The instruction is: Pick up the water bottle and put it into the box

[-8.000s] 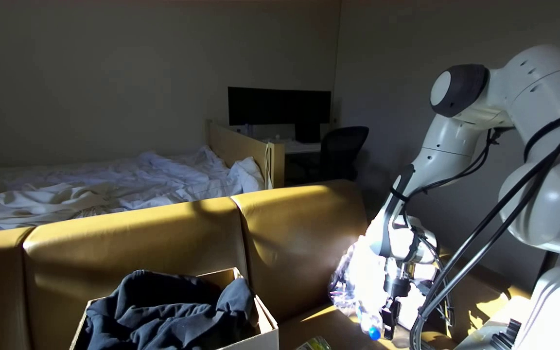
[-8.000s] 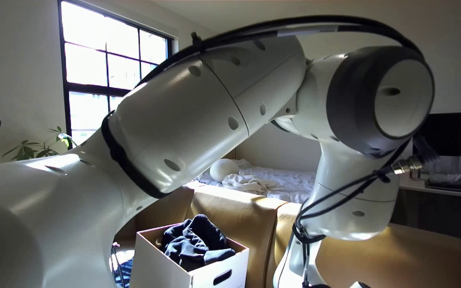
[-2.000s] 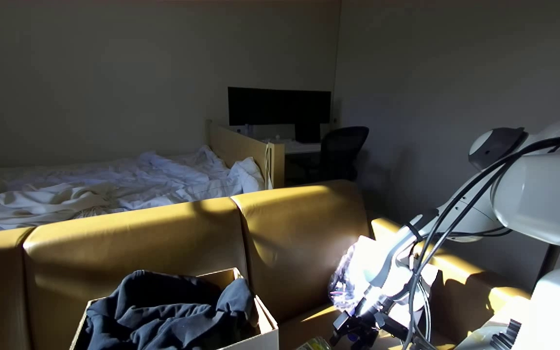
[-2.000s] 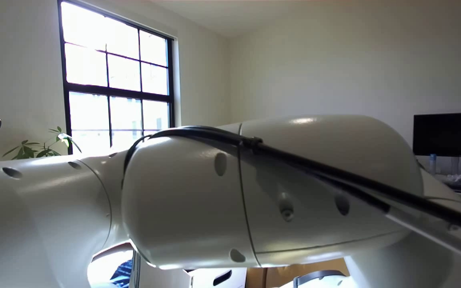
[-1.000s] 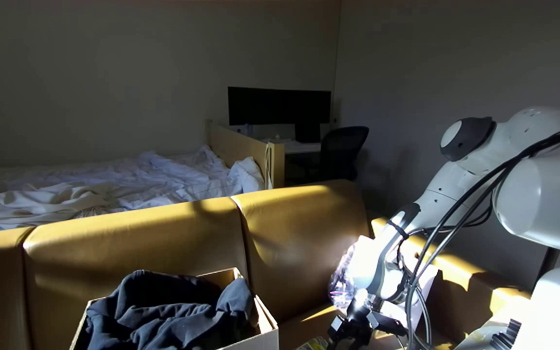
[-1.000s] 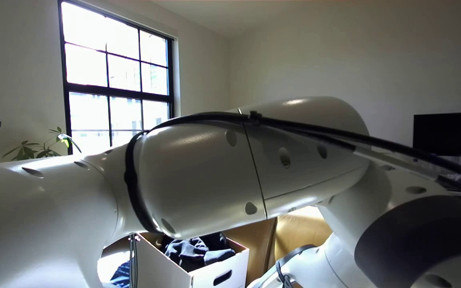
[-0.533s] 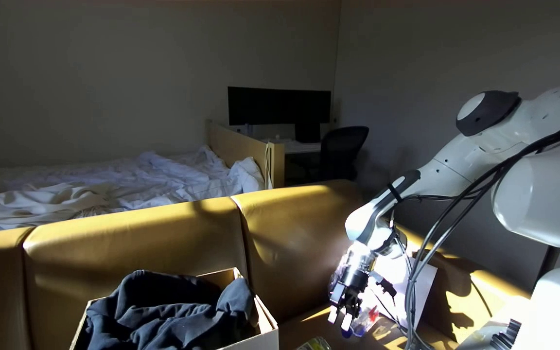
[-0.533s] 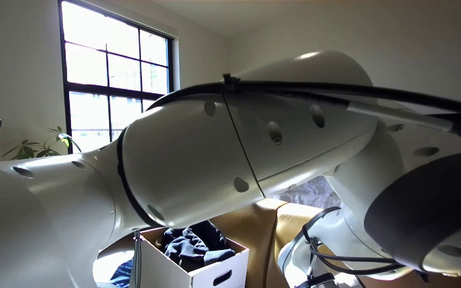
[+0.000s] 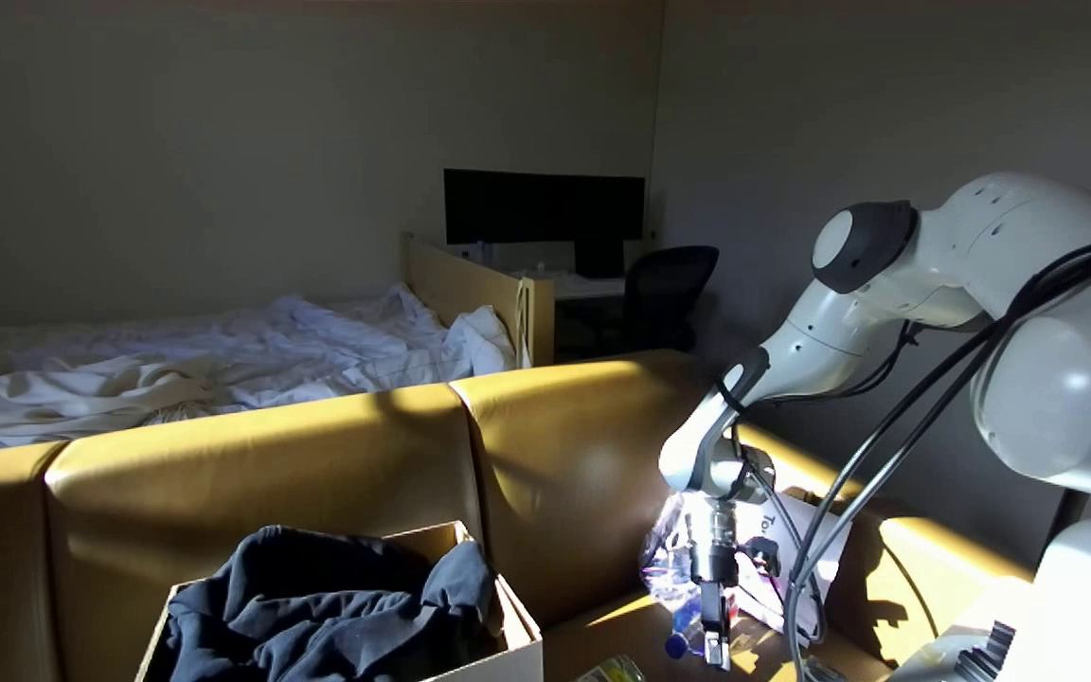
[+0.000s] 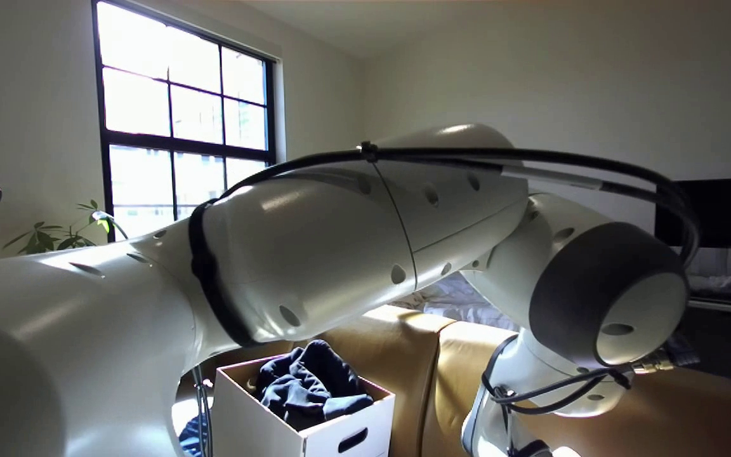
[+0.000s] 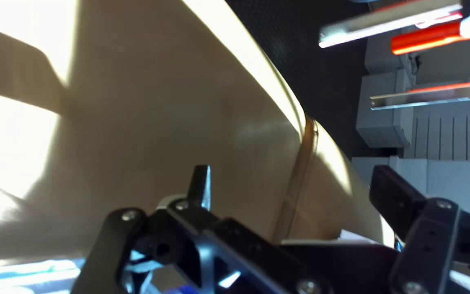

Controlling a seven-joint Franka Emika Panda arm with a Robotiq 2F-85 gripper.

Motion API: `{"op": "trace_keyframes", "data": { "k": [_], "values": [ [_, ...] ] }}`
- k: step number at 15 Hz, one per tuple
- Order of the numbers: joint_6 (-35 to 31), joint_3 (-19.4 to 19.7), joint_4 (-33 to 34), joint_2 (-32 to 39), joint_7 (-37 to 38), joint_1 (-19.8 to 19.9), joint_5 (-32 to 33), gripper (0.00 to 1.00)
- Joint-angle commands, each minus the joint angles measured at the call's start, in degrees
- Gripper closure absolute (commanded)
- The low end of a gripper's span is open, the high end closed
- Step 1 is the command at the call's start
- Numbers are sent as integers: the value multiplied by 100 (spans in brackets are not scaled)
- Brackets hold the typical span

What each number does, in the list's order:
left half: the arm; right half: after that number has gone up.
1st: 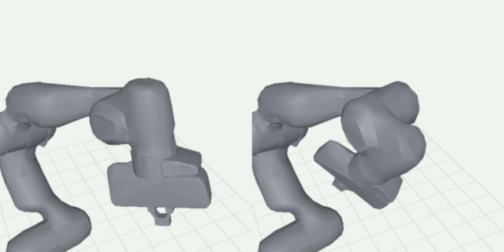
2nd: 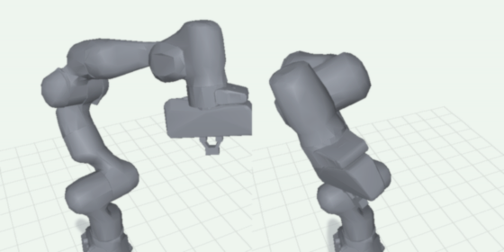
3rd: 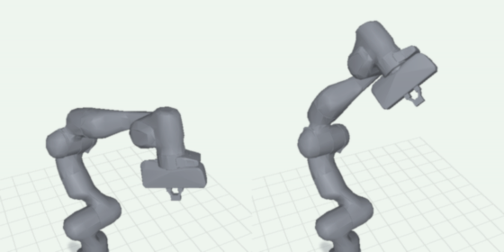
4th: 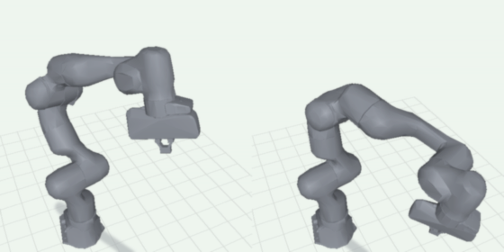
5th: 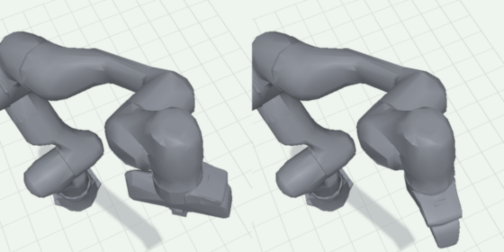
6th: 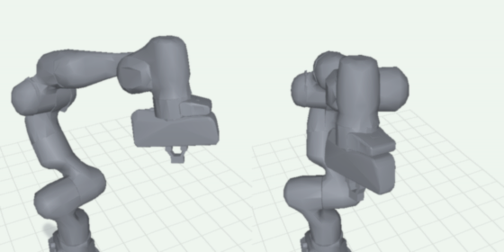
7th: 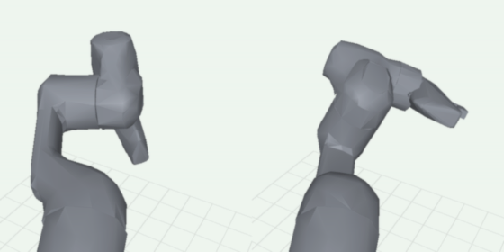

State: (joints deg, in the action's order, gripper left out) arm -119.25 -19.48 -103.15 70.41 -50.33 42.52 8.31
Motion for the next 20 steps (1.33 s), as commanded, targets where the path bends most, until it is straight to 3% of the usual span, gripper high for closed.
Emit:
{"op": "trace_keyframes", "data": {
  "k": [1,5,10,16,20],
  "values": [
    [-847,525,123,316,-943,-733,1,0],
    [-1830,683,2,282,-1447,-1357,-43,0],
    [-2677,1073,-121,27,-1465,-2178,213,0],
    [-3992,1287,-272,-30,-1409,-2585,575,0],
    [-4519,1327,-274,-111,-1169,-2773,659,0]
  ]
}}
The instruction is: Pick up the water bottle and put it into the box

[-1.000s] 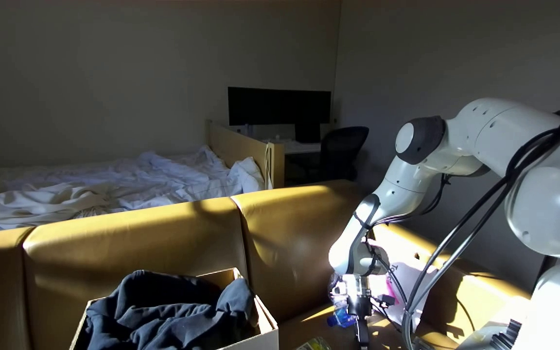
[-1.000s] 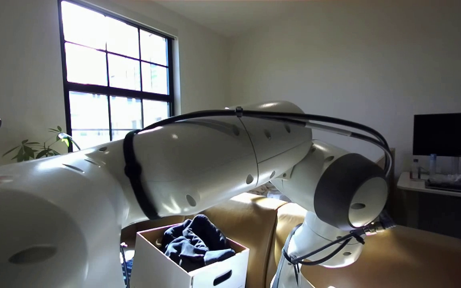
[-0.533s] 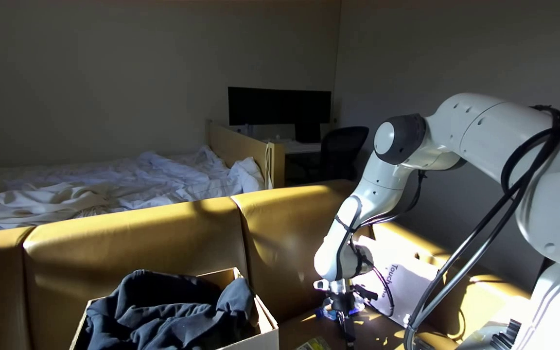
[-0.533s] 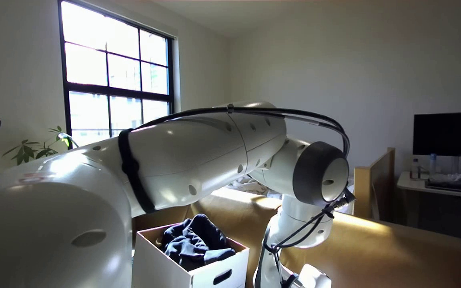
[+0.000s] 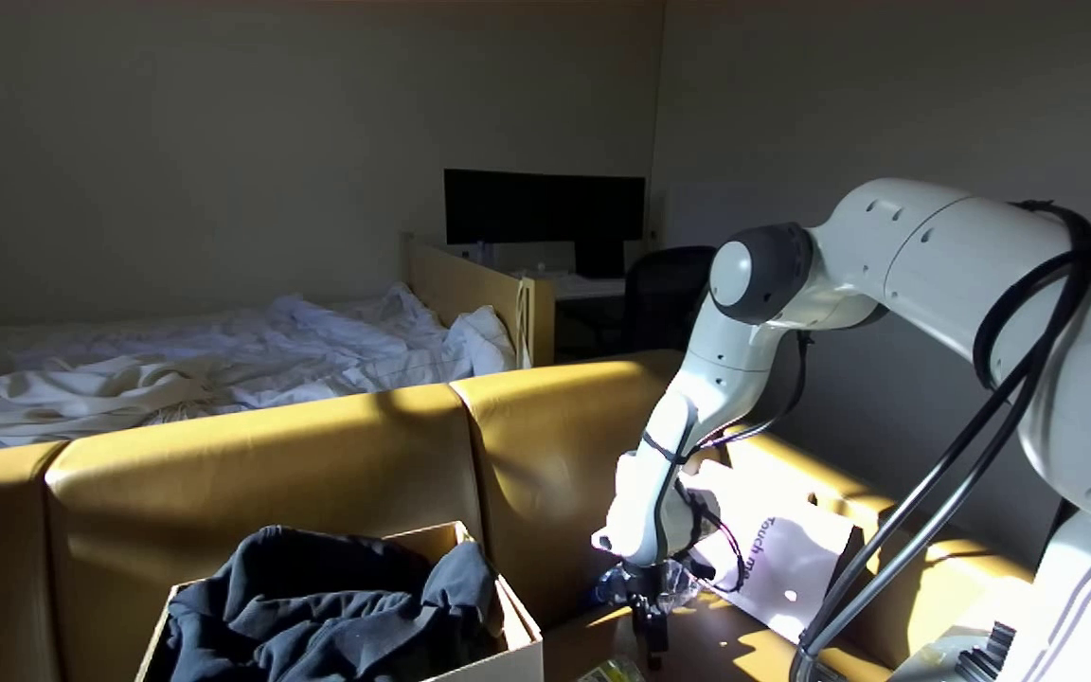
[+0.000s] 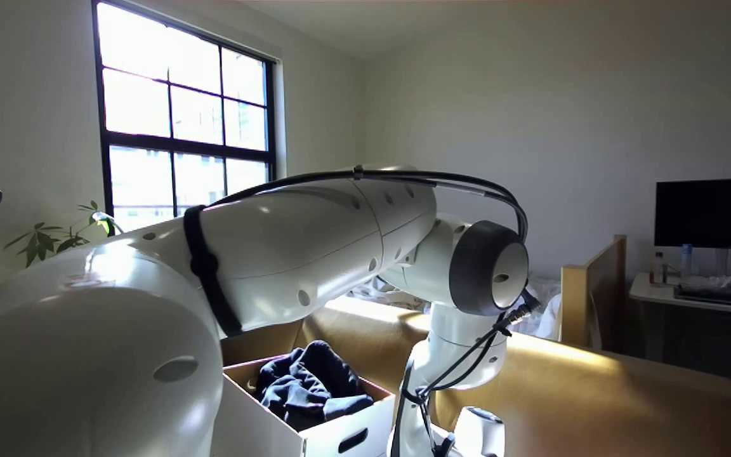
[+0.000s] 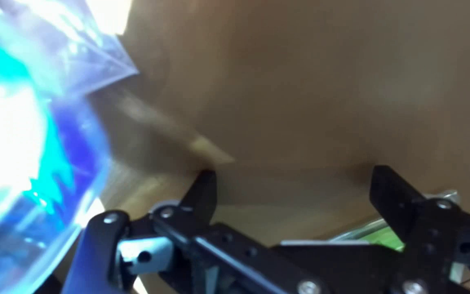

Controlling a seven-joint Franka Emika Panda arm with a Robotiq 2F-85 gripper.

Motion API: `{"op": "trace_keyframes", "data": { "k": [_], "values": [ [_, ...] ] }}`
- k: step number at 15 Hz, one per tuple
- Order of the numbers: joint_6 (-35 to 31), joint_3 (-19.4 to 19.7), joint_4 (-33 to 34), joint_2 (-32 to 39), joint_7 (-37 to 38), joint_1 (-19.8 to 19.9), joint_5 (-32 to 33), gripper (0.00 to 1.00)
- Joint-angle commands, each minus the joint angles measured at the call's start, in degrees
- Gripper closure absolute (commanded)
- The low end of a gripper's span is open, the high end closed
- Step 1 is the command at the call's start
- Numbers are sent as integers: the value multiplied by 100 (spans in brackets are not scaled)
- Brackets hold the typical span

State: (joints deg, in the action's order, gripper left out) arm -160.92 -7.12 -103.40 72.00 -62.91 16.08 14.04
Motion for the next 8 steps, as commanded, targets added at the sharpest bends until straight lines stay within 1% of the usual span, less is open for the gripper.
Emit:
{"op": "trace_keyframes", "data": {
  "k": [1,2,3,6,8],
  "values": [
    [-375,-14,-271,-339,45,-14,42,0],
    [-418,-71,-337,-458,-2,50,46,0],
    [-269,-195,-331,-562,-5,159,-34,0],
    [448,-804,-368,-1030,-130,713,-396,0],
    [782,-1071,-264,-1194,-165,964,-721,0]
  ]
}}
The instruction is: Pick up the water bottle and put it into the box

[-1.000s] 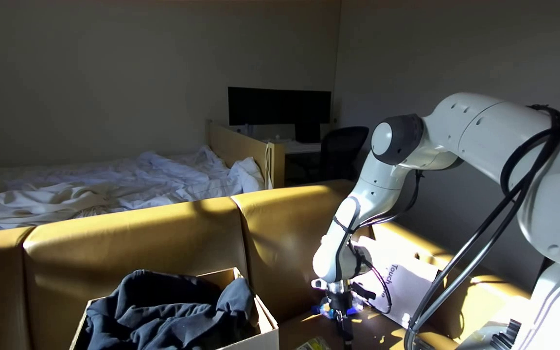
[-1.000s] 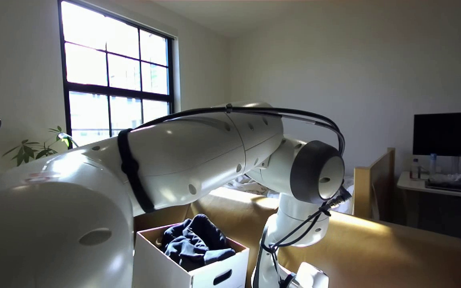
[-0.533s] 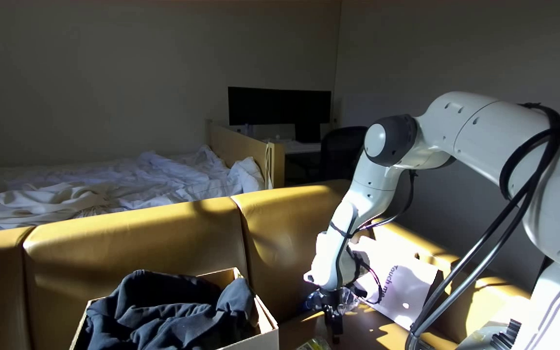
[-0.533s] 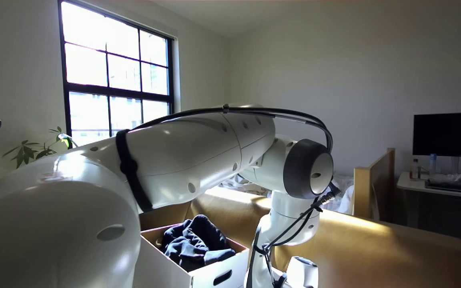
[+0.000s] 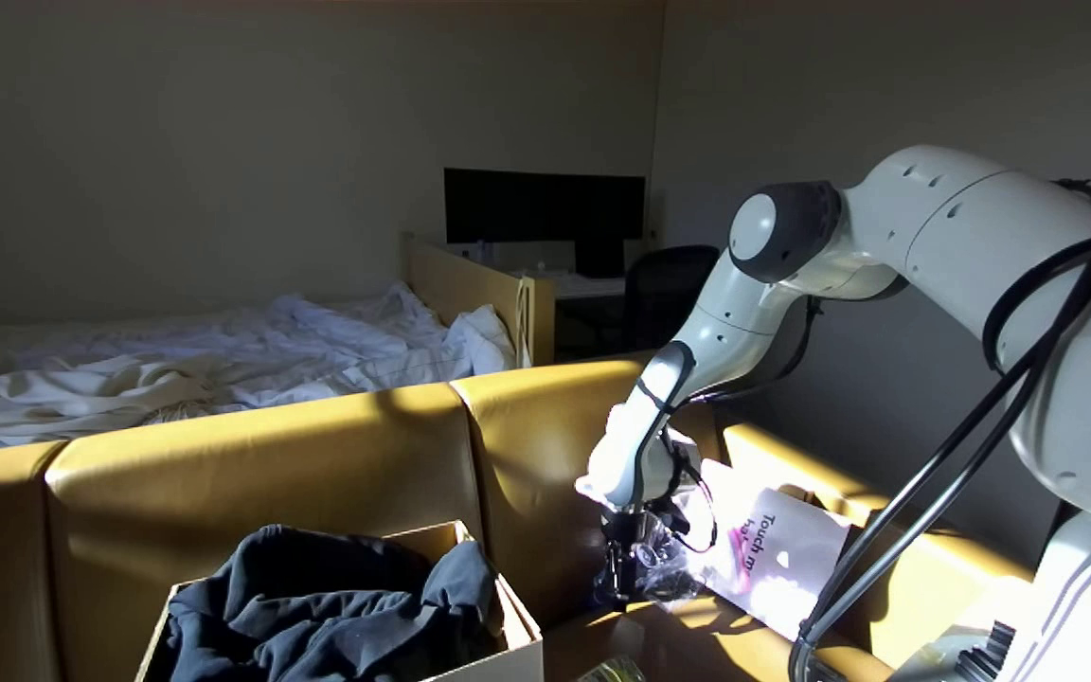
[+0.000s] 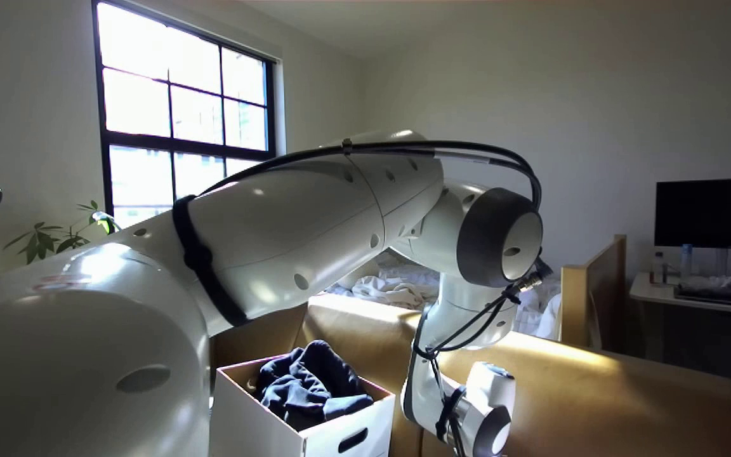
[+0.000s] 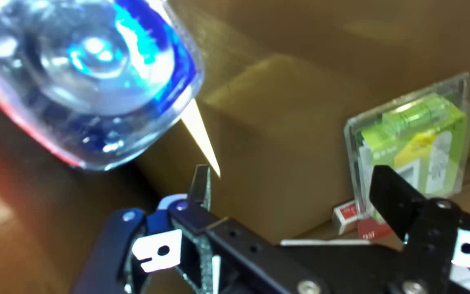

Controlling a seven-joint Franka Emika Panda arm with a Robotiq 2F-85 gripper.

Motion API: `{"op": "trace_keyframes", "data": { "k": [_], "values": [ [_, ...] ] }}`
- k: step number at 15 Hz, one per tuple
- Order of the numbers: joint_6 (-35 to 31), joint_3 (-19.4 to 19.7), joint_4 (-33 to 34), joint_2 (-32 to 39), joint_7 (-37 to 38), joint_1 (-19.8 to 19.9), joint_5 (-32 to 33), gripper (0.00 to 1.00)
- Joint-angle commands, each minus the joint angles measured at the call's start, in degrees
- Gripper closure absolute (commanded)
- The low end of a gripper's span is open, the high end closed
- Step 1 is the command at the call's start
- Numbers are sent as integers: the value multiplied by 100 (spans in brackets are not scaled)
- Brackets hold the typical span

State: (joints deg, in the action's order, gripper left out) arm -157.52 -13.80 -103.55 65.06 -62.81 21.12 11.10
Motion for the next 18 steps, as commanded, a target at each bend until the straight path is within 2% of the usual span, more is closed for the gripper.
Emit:
{"op": "trace_keyframes", "data": {
  "k": [1,8,12,15,18],
  "values": [
    [526,-473,-184,-544,-216,534,-561,0],
    [1344,-181,433,-499,-154,775,-1363,0],
    [1002,-76,652,-422,-133,1051,-1909,0],
    [1349,-171,972,-122,-235,1411,-2270,0],
    [1702,-509,1060,227,-580,1940,-2737,0]
  ]
}}
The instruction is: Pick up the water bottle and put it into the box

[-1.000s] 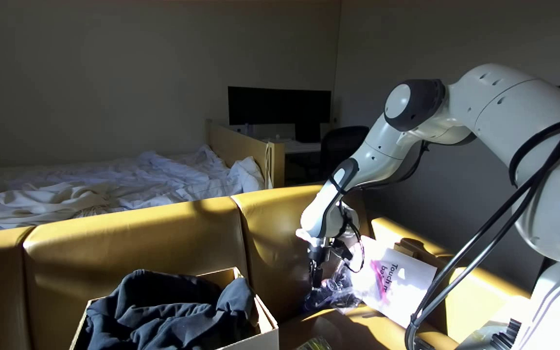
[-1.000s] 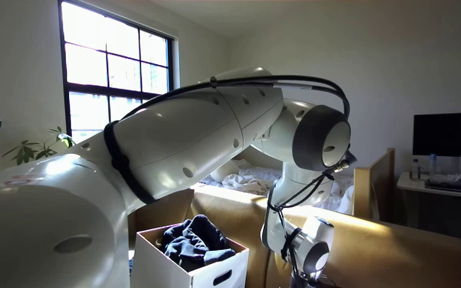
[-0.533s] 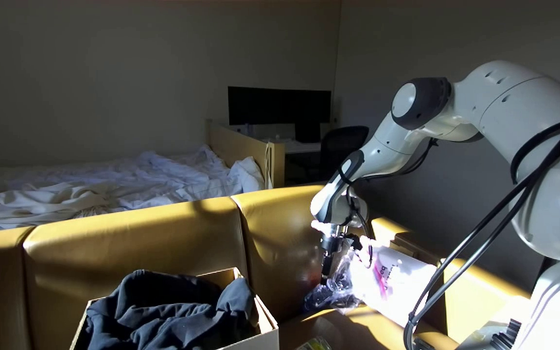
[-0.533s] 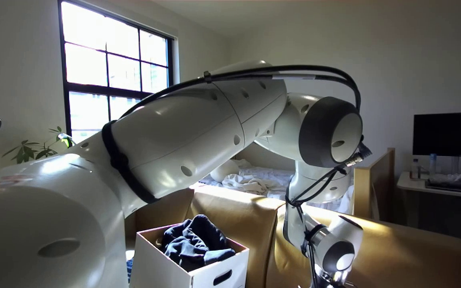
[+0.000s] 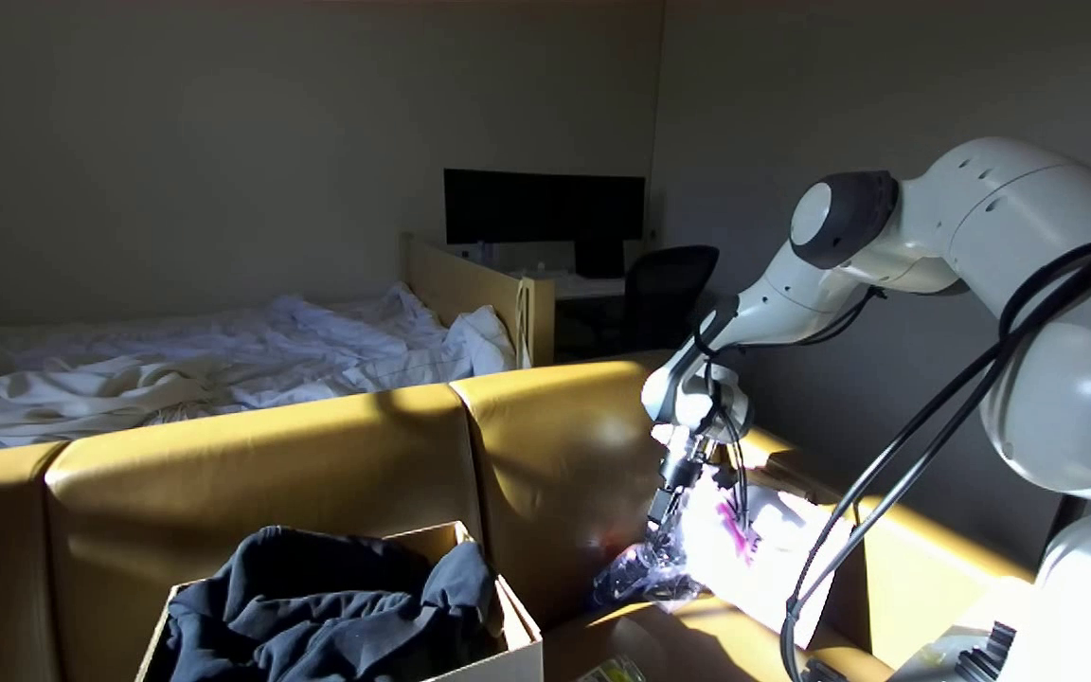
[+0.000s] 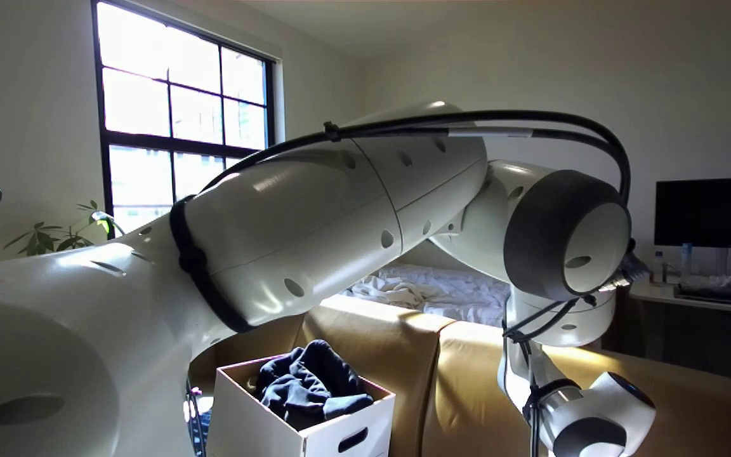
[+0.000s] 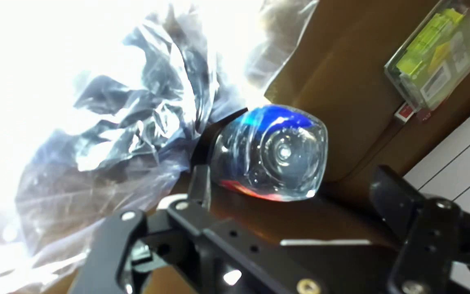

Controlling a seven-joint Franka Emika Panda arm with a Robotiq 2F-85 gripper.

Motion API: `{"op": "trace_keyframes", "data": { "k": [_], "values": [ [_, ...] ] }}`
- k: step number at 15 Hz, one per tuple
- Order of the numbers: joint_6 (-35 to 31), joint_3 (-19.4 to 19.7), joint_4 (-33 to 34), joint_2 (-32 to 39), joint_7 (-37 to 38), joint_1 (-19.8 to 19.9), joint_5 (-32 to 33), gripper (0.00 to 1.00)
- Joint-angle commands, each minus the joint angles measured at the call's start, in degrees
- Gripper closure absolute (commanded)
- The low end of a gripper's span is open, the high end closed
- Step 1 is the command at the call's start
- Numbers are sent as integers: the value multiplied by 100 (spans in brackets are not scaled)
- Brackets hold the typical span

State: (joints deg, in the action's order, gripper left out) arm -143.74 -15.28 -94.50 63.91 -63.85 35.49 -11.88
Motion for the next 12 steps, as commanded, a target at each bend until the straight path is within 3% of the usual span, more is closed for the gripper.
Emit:
{"op": "trace_keyframes", "data": {
  "k": [1,7,12],
  "values": [
    [386,-472,139,476,-661,667,-572,0],
    [374,-1208,70,1188,-1878,1531,-1303,0],
    [-437,-1359,-198,1423,-2301,1493,-1429,0]
  ]
}}
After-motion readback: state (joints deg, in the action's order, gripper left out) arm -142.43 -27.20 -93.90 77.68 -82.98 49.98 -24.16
